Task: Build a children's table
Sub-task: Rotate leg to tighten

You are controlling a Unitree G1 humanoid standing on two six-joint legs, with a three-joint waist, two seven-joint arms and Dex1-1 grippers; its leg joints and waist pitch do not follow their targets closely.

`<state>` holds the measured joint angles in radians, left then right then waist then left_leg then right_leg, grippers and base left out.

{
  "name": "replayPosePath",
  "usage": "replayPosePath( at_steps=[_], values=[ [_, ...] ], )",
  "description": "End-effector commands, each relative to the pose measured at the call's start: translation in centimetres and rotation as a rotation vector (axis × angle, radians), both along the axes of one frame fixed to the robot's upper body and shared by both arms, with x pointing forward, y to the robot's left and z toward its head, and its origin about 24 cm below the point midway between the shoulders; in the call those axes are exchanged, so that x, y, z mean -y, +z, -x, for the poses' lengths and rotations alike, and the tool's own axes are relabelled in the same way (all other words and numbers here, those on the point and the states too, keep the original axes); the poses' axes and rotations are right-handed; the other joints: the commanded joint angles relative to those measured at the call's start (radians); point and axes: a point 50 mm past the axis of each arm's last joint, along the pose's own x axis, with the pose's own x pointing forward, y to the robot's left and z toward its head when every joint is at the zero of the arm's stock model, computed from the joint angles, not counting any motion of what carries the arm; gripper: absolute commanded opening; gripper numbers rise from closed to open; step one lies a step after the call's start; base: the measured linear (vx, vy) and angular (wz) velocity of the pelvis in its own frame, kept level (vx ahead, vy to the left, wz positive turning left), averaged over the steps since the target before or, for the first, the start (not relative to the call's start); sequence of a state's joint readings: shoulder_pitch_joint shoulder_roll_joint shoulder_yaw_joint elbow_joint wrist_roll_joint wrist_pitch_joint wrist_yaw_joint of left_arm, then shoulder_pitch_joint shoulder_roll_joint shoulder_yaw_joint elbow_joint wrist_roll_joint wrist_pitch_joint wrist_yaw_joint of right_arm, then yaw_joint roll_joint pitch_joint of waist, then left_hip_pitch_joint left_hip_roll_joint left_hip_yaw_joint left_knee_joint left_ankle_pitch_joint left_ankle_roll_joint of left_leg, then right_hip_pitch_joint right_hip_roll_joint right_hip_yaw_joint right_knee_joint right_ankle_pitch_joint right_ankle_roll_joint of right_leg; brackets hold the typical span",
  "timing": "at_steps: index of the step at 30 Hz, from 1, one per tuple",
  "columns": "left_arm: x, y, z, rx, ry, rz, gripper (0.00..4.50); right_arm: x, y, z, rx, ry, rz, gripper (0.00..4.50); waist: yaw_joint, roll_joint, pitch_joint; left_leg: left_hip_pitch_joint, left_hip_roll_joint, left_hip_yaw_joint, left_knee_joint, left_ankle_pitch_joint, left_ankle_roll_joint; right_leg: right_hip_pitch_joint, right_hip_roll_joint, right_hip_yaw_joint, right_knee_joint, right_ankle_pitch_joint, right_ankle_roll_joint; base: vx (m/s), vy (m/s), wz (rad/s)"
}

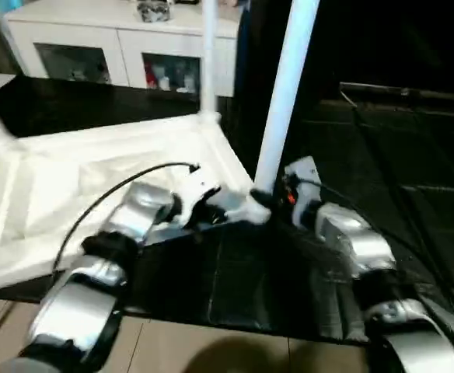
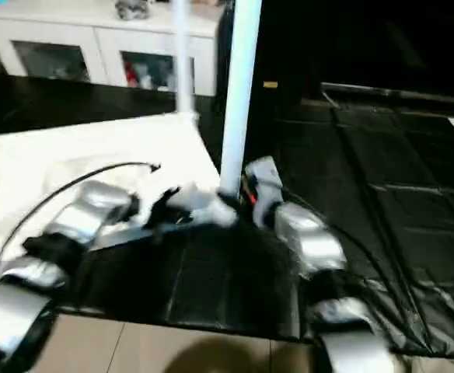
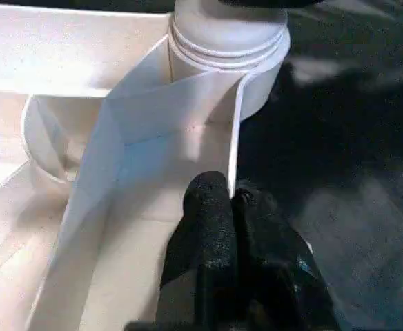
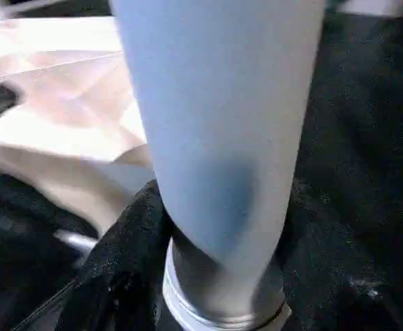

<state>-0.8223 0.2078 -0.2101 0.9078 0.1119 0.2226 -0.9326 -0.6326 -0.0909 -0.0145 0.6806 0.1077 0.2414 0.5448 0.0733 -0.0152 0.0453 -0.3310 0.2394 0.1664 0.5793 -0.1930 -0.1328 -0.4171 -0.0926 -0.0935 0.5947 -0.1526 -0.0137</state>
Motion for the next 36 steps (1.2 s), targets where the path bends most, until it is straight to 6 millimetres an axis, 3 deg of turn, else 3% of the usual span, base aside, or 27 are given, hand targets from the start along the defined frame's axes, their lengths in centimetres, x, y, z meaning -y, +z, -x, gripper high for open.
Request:
replayPosePath(
  at_steps=[1,4,5,7,8,13,18,24,26,28,36],
  values=[
    [3.6,1.5,-0.5,0.070,-0.003,0.095,0.00,-5.2,-0.5,0.9,-0.061,0.150,-0.056,1.98,0.004,-0.002,-0.064,-0.014,-0.026,0.014,-0.068,-0.211,0.024,0.059,-0.033,0.032,-0.082,-0.393,-0.134,0.000,0.000,0.00],
    [3.4,1.5,-0.5,0.067,-0.021,0.088,0.00,-5.3,-0.3,1.0,-0.045,0.171,-0.080,1.98,0.005,0.000,-0.067,-0.016,-0.023,0.016,-0.066,-0.183,0.036,0.063,-0.034,0.037,-0.068,-0.287,-0.174,0.000,0.000,0.00],
    [3.1,1.5,-0.5,0.066,-0.025,0.080,0.00,-5.2,-0.2,1.0,-0.038,0.176,-0.089,2.31,0.006,0.000,-0.068,-0.016,-0.023,0.018,-0.065,-0.160,0.045,0.065,-0.033,0.039,-0.061,-0.216,-0.200,0.000,0.000,0.00],
    [2.8,1.4,-0.3,0.067,-0.048,0.071,0.00,-5.0,-0.1,1.2,-0.033,0.198,-0.101,2.31,0.007,0.000,-0.070,-0.016,-0.024,0.018,-0.064,-0.141,0.055,0.069,-0.033,0.039,-0.055,-0.173,-0.217,0.000,0.000,0.00],
    [2.6,1.3,-0.3,0.065,-0.057,0.066,0.00,-4.8,-0.1,1.2,-0.026,0.208,-0.104,2.54,0.007,0.000,-0.070,-0.018,-0.024,0.018,-0.064,-0.131,0.060,0.071,-0.034,0.040,-0.054,-0.157,-0.223,0.000,0.000,0.00],
    [1.6,1.1,0.1,0.070,-0.130,0.051,0.00,-3.1,-0.1,1.6,-0.003,0.259,-0.107,3.04,0.010,0.000,-0.068,-0.015,-0.022,0.019,-0.065,-0.157,0.070,0.072,-0.036,0.040,-0.059,-0.183,-0.221,0.000,0.000,0.00],
    [0.0,0.9,1.3,0.038,-0.285,0.041,0.00,0.5,0.4,2.4,0.006,0.394,-0.097,3.38,0.012,0.004,-0.065,-0.013,-0.017,0.019,-0.068,-0.187,0.066,0.071,-0.036,0.039,-0.062,-0.208,-0.227,0.000,0.000,0.00],
    [-1.1,1.0,2.3,-0.004,-0.430,0.018,0.00,3.2,1.1,3.4,-0.003,0.559,-0.055,3.93,0.029,0.006,-0.064,-0.011,-0.012,0.022,-0.066,-0.197,0.066,0.068,-0.035,0.040,-0.059,-0.209,-0.234,0.000,0.000,0.00],
    [-1.4,0.9,2.5,-0.011,-0.462,0.005,0.00,3.6,1.2,3.5,-0.006,0.584,-0.045,4.16,0.038,0.012,-0.065,-0.010,-0.011,0.021,-0.066,-0.197,0.062,0.066,-0.037,0.040,-0.058,-0.209,-0.234,0.000,0.000,0.00],
    [-1.8,0.9,3.0,-0.029,-0.519,-0.018,0.00,4.2,1.4,3.7,0.001,0.626,-0.022,4.35,0.043,0.009,-0.066,-0.008,-0.009,0.022,-0.066,-0.194,0.057,0.066,-0.038,0.041,-0.057,-0.204,-0.236,0.000,0.000,0.00],
    [-2.5,1.3,4.0,-0.066,-0.655,-0.017,0.00,4.7,2.0,4.7,-0.010,0.817,-0.055,4.35,0.051,0.006,-0.065,-0.009,-0.009,0.022,-0.066,-0.203,0.060,0.066,-0.038,0.040,-0.057,-0.221,-0.235,0.000,0.000,0.00]
  ],
)
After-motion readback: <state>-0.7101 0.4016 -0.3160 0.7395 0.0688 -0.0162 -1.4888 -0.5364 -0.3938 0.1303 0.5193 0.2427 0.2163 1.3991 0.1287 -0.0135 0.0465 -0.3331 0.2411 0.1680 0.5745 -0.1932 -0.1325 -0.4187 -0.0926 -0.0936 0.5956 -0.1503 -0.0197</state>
